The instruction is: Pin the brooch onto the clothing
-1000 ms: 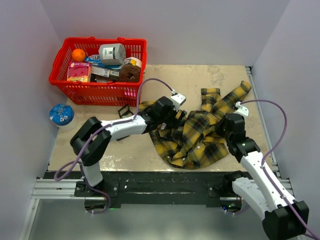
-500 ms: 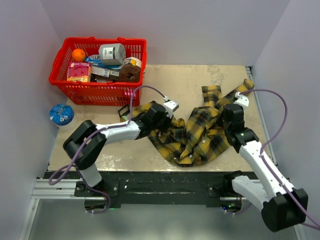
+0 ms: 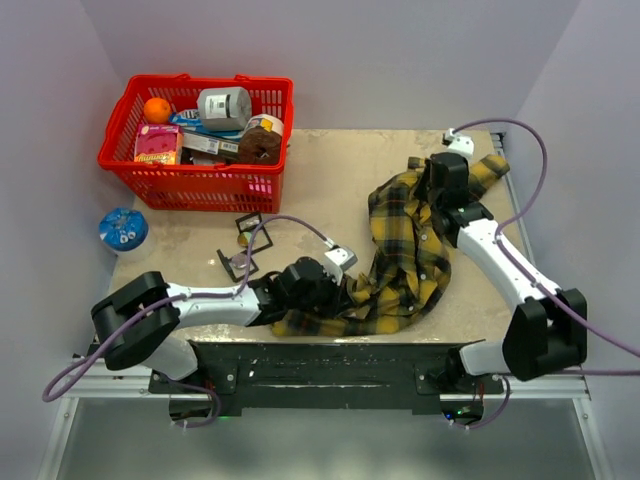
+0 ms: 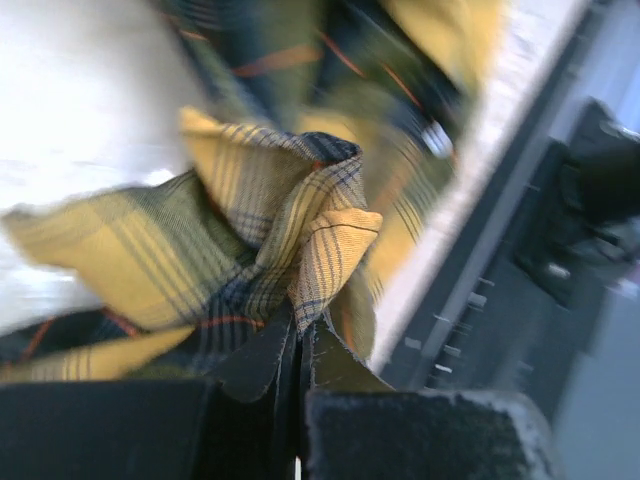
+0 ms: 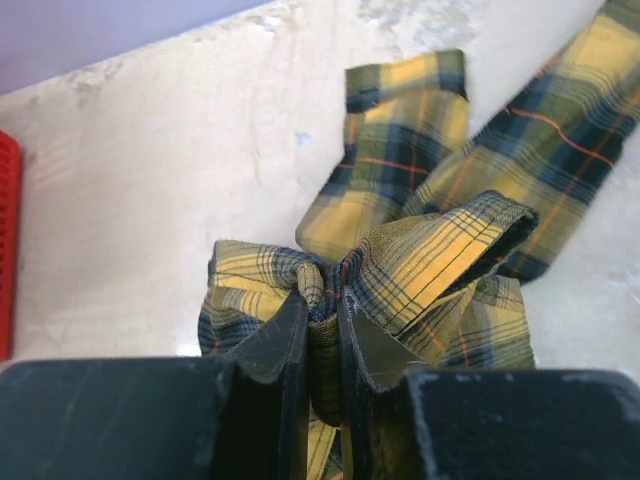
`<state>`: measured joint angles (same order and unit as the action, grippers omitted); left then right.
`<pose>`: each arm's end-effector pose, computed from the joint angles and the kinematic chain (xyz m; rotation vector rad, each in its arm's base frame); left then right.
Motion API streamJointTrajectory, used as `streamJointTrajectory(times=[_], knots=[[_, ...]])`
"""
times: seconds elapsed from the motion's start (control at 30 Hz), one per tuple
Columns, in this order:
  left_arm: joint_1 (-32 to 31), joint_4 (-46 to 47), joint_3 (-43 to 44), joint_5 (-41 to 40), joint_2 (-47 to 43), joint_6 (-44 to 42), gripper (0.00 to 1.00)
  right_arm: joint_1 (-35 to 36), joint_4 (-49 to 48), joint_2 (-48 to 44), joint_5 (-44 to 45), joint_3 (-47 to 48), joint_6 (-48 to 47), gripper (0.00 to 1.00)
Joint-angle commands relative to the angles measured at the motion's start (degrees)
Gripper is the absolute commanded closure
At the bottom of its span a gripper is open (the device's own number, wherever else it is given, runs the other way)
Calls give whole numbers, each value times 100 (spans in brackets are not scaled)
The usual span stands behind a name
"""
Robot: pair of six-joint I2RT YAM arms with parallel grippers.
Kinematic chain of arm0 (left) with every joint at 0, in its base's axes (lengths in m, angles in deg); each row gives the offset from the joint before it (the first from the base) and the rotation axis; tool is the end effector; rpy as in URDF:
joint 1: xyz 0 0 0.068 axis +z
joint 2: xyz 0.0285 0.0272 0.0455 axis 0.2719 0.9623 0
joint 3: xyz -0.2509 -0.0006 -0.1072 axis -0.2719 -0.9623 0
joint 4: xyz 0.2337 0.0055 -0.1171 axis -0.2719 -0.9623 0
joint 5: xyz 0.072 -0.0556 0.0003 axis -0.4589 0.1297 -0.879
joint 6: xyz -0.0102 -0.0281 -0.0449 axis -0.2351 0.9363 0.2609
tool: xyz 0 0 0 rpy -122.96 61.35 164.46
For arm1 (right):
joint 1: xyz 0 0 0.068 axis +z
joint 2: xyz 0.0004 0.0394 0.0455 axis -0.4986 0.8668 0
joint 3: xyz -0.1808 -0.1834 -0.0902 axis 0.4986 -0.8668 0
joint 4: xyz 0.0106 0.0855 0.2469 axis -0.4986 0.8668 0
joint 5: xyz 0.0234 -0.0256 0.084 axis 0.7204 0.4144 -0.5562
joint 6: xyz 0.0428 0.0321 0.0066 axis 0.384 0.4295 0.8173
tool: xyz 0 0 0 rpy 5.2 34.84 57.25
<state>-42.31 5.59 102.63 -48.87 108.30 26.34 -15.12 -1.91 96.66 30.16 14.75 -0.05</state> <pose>0.1549 -0.2579 0.1854 0.6967 2.1265 -1.0094 0.3021 0.0675 0.3105 0.3514 1.9295 0.0847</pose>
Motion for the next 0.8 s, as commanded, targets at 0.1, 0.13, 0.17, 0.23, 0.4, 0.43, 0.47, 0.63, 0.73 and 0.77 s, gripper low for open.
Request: streamJointTrajectory(times=[0.1, 0.13, 0.17, 0.23, 0.4, 0.43, 0.47, 0.63, 0.73, 0.77], knots=[[-704, 1232, -70, 513, -84, 721, 89, 488, -714, 786, -209, 1053, -340, 100], [-730, 1206, -52, 513, -110, 668, 74, 577, -697, 865, -182, 1202, -436, 100], [-731, 1041, 1, 513, -215, 616, 67, 674, -688, 1014, -182, 1273, -481, 100], [-722, 681, 106, 145, -364, 326, 42, 833, -644, 1129, -295, 1483, -534, 99], [-424, -558, 563, -611, -909, -325, 15, 850, -284, 1121, -551, 1608, -437, 41], [-319, -621, 581, -612, -980, -439, 12, 850, -231, 1068, -516, 1564, -411, 34], [-65, -674, 616, -595, -1102, -466, 11, 842, -178, 1007, -516, 1547, -411, 23], [824, -815, 923, -173, -1139, -650, 8, 807, 208, 410, -323, 1091, -411, 1], [1158, -701, 1266, 46, -841, -747, 7, 675, 305, 68, -313, 670, -411, 1], [1290, -605, 1467, 134, -596, -756, 7, 640, 314, 5, -314, 546, -420, 2]])
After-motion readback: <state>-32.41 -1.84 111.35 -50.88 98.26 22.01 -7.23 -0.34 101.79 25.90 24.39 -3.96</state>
